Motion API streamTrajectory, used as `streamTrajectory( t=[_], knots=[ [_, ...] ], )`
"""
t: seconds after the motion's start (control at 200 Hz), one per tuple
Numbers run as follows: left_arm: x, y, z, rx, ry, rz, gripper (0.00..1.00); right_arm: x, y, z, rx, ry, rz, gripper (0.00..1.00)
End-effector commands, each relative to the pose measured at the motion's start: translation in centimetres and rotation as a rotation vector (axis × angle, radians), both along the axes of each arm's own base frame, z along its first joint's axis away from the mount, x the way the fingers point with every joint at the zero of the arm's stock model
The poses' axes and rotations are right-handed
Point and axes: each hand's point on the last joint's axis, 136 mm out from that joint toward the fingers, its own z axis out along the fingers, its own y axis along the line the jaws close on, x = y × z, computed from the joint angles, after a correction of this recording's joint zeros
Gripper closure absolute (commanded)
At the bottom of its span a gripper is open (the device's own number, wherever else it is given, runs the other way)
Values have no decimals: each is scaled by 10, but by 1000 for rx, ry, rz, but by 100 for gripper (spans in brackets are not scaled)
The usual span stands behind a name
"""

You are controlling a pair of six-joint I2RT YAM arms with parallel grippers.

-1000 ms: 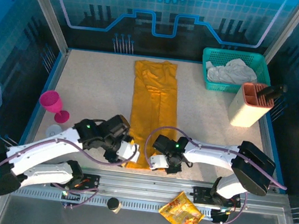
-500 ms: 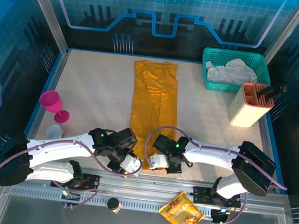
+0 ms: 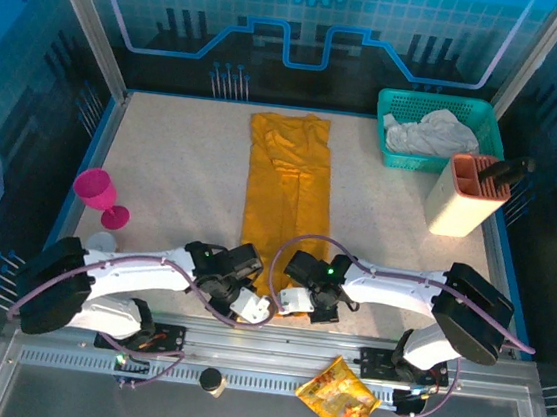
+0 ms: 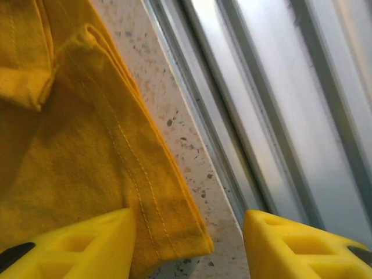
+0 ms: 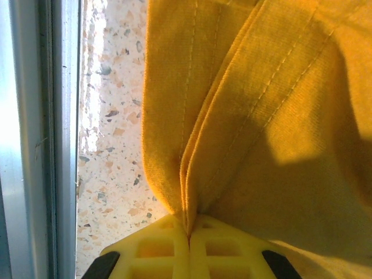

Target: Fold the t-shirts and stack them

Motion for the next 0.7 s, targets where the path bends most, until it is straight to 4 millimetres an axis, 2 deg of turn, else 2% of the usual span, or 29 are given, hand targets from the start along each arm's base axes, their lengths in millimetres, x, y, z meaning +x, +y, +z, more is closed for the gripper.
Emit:
streamTrajectory(
  t=[0.0,0.22,0.365,0.45,0.486,0.626,0.696],
  knots=[
    [6,-1,-4,21,-31,-12,48,20,-8,-8,-41,-77,-45,100],
    [8,7,-19,85,-34,-21,46,21,-8,-7,-44,-80,-46,100],
    [14,5,-29,130,-39,-11,50,21,-8,-6,-40,-82,-49,100],
    [24,3,-32,148,-76,6,61,21,-8,-5,-37,-84,-49,100],
    [27,4,-34,158,-88,9,71,21,-9,-5,-36,-85,-49,100],
    [32,4,-35,173,-108,14,100,21,-7,-1,-19,-94,-46,100],
    [33,5,-32,165,-121,17,100,22,-6,2,-4,-97,-48,100]
  ],
)
